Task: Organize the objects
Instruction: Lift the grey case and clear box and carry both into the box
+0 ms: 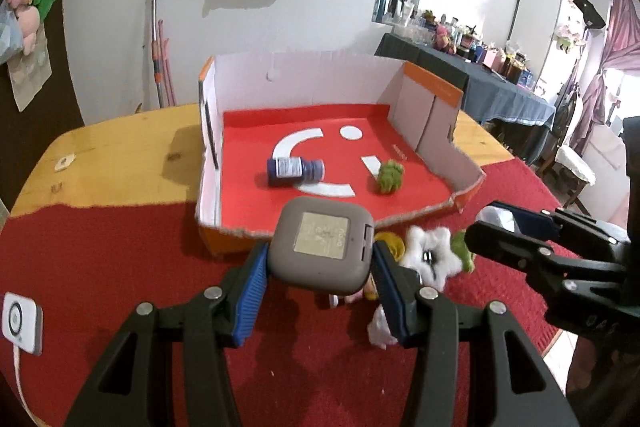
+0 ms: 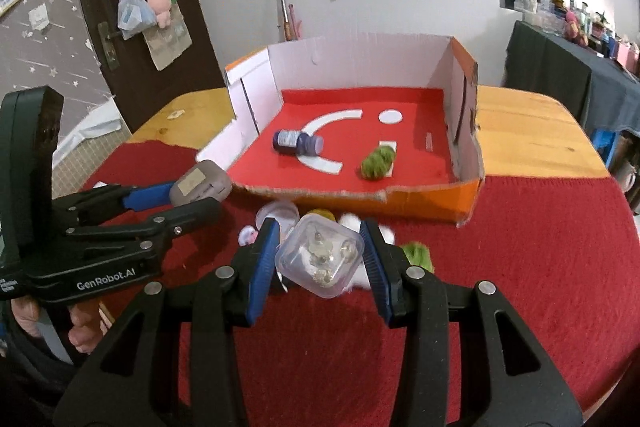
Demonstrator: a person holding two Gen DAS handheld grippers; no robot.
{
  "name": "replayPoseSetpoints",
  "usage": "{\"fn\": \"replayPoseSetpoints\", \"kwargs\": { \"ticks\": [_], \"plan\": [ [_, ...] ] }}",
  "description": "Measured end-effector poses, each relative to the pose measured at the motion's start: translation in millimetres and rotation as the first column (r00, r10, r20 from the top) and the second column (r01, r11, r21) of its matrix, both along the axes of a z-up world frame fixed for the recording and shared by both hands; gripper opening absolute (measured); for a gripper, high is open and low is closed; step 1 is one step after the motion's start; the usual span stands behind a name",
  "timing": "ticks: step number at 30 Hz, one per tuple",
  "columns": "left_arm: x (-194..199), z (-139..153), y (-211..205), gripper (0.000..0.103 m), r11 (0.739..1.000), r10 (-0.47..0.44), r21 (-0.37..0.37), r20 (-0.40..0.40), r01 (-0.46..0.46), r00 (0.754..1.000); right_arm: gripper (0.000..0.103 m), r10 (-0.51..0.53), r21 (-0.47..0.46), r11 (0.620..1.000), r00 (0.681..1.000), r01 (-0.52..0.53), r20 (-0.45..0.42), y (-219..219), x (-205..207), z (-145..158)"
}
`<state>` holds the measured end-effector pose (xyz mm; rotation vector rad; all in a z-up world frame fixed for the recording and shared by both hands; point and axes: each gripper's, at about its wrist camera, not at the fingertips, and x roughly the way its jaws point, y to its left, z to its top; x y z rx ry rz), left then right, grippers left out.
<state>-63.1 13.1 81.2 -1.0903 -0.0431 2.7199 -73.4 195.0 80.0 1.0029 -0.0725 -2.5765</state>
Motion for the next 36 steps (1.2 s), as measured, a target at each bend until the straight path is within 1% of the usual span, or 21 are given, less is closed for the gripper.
{"fn": "replayPoseSetpoints", "kwargs": {
  "ticks": [2, 5, 7, 9, 11, 14, 19, 22, 33, 36],
  "plan": [
    [-9, 3, 2, 0.054, 1.000, -0.001, -0.010, 0.007, 0.001, 1.000, 0.040, 0.011, -0.005, 1.000, 1.000, -0.011, 0.003, 1, -6, 5],
    [-21, 6, 2, 0.054, 1.000, -0.012, 0.001, 0.027, 0.012, 1.000, 0.040, 0.022, 0.006, 1.000, 1.000, -0.022, 0.016, 0, -19, 11],
    [-32, 5, 0, 0.054, 1.000, -0.017, 0.013, 0.050, 0.016, 0.999, 0.040, 0.027, 0.020, 0.999, 0.999, -0.028, 0.034, 0, -30, 12],
    [-40, 4, -1, 0.054, 1.000, -0.015, 0.011, 0.065, 0.014, 0.998, 0.040, 0.042, 0.007, 0.999, 0.997, -0.042, 0.068, 1, -44, 12],
    [-50, 1, -2, 0.054, 1.000, -0.017, 0.004, 0.086, 0.017, 0.996, 0.040, 0.053, 0.008, 0.999, 0.994, -0.054, 0.096, 2, -54, 9],
    [-62, -4, -4, 0.054, 0.999, -0.031, 0.010, 0.125, 0.030, 0.992, 0.040, 0.060, 0.039, 0.997, 0.989, -0.066, 0.136, 0, -72, 4],
    [-78, -12, -6, 0.054, 0.999, -0.042, 0.001, 0.173, 0.043, 0.984, 0.040, 0.082, 0.073, 0.993, 0.979, -0.097, 0.184, -3, -86, -2],
    [-84, -19, -4, 0.054, 0.998, -0.054, -0.007, 0.199, 0.057, 0.979, 0.040, 0.092, 0.076, 0.991, 0.972, -0.111, 0.217, -3, -94, -8],
    [-106, -34, -1, 0.054, 0.996, -0.075, -0.031, 0.254, 0.085, 0.964, 0.040, 0.113, 0.108, 0.983, 0.948, -0.151, 0.297, -9, -117, -25],
    [-110, -36, 0, 0.054, 0.995, -0.074, -0.042, 0.256, 0.088, 0.964, 0.040, 0.118, 0.106, 0.982, 0.942, -0.159, 0.313, -9, -122, -29]
  ]
}}
